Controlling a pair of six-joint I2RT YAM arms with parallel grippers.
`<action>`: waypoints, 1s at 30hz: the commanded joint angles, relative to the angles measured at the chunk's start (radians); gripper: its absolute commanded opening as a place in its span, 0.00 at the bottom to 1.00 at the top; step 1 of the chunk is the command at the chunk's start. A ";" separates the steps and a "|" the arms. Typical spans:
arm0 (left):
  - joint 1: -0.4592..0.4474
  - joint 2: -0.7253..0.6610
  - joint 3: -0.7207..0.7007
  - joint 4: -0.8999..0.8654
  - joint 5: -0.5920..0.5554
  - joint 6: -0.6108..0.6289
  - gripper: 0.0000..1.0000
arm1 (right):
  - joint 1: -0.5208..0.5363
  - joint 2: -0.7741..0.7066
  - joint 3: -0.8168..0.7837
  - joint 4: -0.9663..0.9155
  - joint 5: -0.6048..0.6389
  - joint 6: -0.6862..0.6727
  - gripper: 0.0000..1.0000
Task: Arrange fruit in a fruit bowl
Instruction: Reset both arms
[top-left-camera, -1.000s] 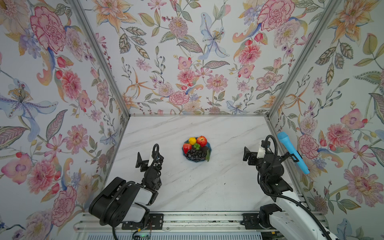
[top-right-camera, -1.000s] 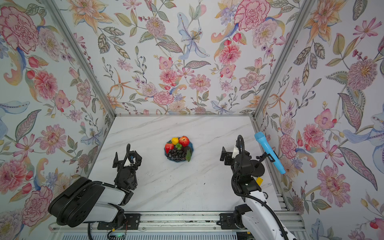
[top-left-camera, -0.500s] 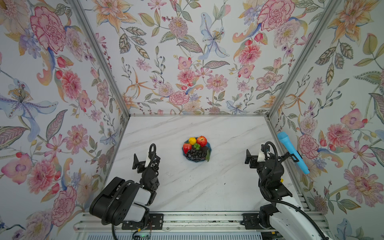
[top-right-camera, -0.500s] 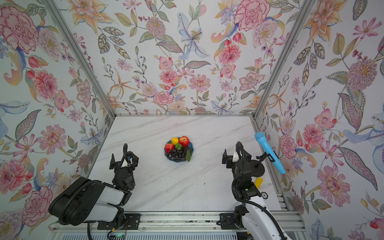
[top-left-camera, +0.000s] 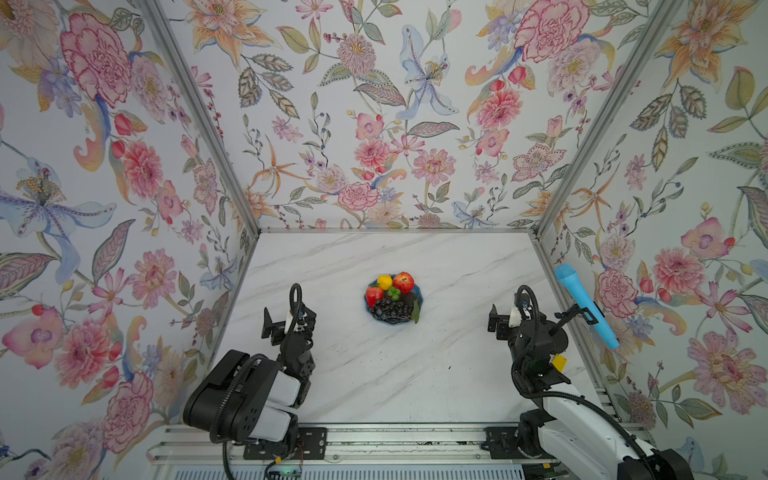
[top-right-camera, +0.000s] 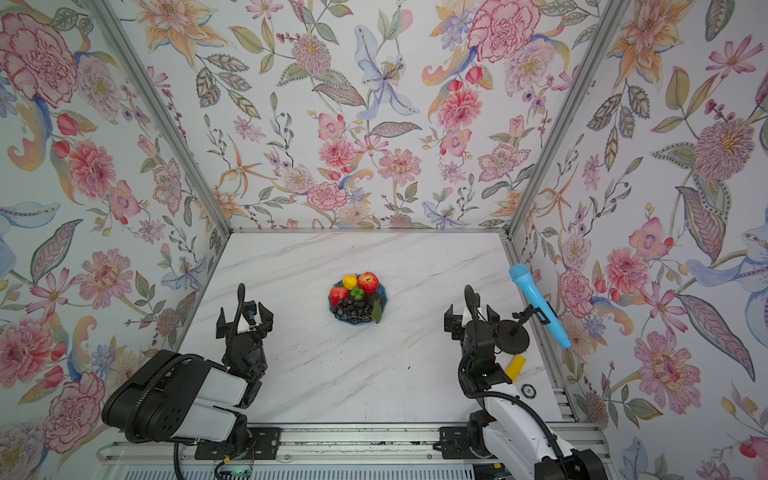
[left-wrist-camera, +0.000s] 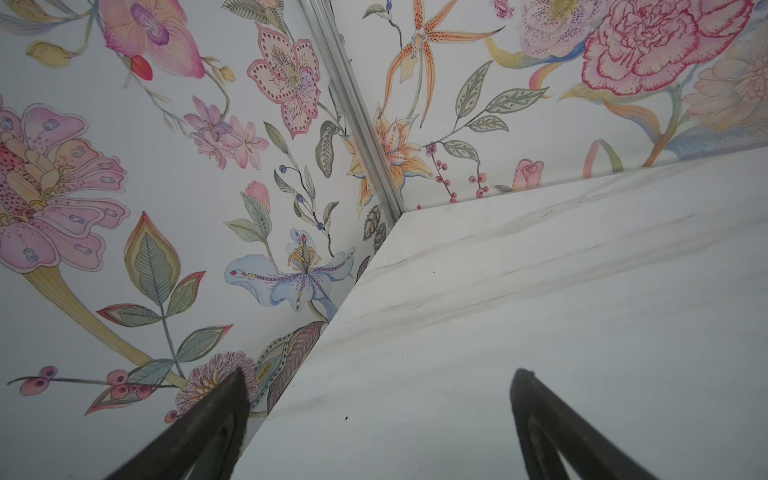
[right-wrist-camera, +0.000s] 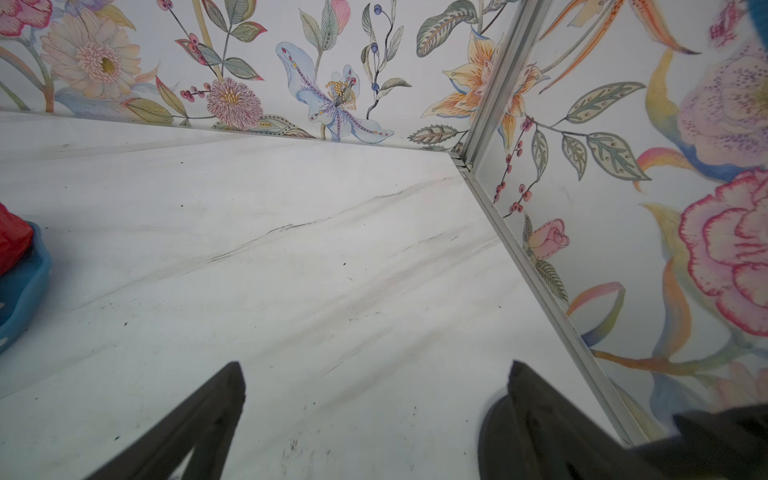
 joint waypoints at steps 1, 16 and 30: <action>0.042 0.071 0.012 0.194 0.105 -0.083 0.99 | -0.020 0.076 -0.028 0.192 -0.011 -0.025 0.99; 0.124 0.106 0.116 -0.065 0.209 -0.170 0.99 | -0.157 0.415 -0.022 0.583 -0.228 -0.018 0.99; 0.125 0.108 0.117 -0.058 0.210 -0.168 0.99 | -0.216 0.634 0.052 0.658 -0.299 0.040 0.99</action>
